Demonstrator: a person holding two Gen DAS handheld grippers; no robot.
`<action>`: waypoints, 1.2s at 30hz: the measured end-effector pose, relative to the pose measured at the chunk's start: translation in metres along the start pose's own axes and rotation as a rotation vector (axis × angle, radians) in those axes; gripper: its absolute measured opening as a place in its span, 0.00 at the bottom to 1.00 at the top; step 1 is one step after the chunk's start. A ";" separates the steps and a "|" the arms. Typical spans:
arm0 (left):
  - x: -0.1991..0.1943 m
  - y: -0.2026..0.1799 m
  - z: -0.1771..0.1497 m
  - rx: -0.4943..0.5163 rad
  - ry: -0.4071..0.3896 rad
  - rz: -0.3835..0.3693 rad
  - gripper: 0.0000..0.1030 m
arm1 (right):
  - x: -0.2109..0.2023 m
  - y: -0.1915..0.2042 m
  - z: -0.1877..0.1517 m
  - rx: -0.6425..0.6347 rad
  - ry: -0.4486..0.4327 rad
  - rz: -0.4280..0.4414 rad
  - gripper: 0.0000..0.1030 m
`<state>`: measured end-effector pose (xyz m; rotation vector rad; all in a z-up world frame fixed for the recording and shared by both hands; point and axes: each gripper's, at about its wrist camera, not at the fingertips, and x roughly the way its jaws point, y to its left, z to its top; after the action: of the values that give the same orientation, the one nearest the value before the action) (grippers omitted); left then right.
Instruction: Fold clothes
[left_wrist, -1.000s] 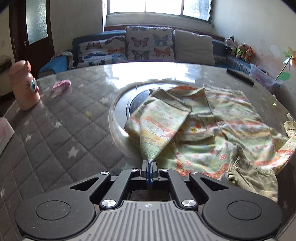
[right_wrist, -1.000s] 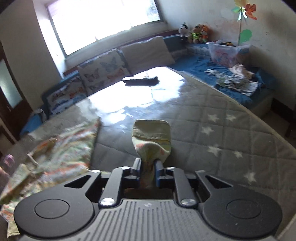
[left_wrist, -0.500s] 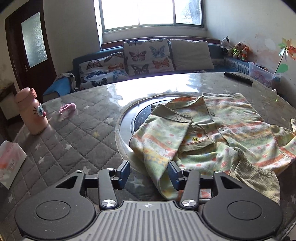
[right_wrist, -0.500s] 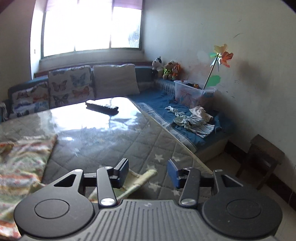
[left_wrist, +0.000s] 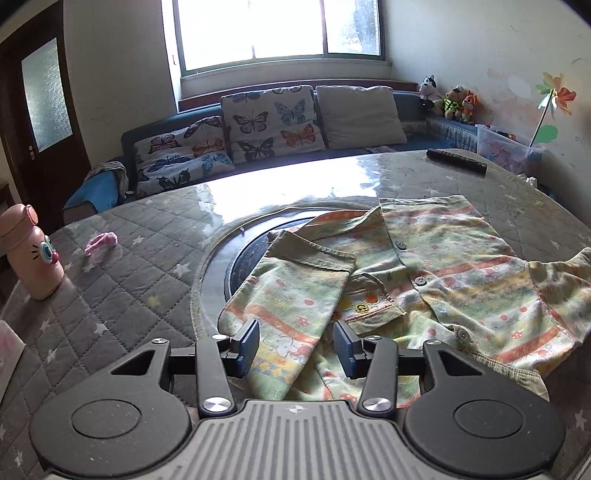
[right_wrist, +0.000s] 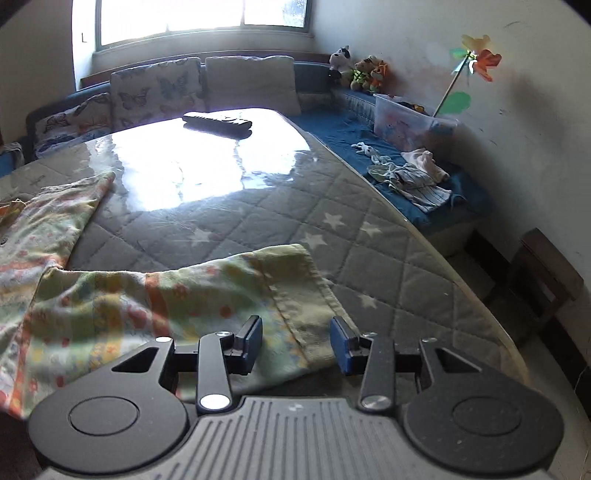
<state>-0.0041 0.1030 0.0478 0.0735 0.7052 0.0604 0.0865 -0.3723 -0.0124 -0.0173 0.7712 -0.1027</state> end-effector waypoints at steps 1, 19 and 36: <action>0.003 -0.001 0.001 0.005 0.003 -0.004 0.46 | -0.002 -0.002 -0.001 0.007 -0.007 0.002 0.40; 0.097 -0.043 0.035 0.150 0.066 -0.051 0.43 | 0.026 0.022 0.011 0.001 -0.018 0.092 0.52; 0.052 0.048 0.033 -0.095 -0.056 0.141 0.02 | 0.031 0.025 0.014 0.001 -0.010 0.078 0.58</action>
<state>0.0556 0.1538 0.0440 0.0338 0.6394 0.2259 0.1208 -0.3504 -0.0252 0.0134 0.7604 -0.0290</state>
